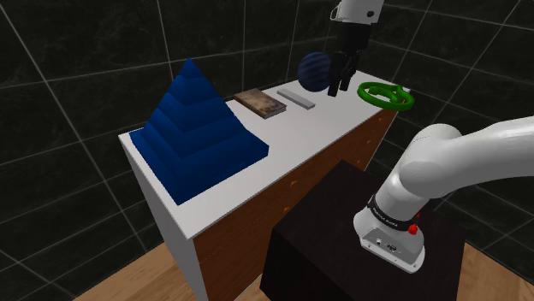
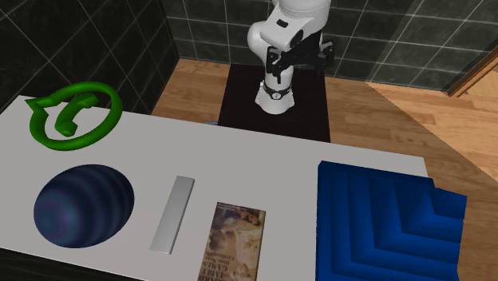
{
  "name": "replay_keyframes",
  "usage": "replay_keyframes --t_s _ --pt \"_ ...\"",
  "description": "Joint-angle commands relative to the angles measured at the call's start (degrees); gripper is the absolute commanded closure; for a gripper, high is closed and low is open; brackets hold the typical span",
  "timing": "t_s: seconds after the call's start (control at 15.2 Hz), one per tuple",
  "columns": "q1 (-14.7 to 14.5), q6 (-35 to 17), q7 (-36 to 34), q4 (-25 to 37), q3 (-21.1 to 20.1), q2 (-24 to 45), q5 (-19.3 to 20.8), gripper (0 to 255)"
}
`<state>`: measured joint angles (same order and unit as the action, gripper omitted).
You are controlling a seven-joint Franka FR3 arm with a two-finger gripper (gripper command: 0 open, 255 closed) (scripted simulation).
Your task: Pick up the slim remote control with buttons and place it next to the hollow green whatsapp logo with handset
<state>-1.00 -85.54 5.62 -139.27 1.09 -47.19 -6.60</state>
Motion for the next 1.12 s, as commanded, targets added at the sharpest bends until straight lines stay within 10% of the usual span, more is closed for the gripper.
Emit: replay_keyframes --t_s 0.0,1.06 --pt "0.0 0.0 0.0 0.0 0.0 0.0 0.0 0" --pt "4.0 -23.5 13.3 4.9 10.0 25.7 7.9 0"
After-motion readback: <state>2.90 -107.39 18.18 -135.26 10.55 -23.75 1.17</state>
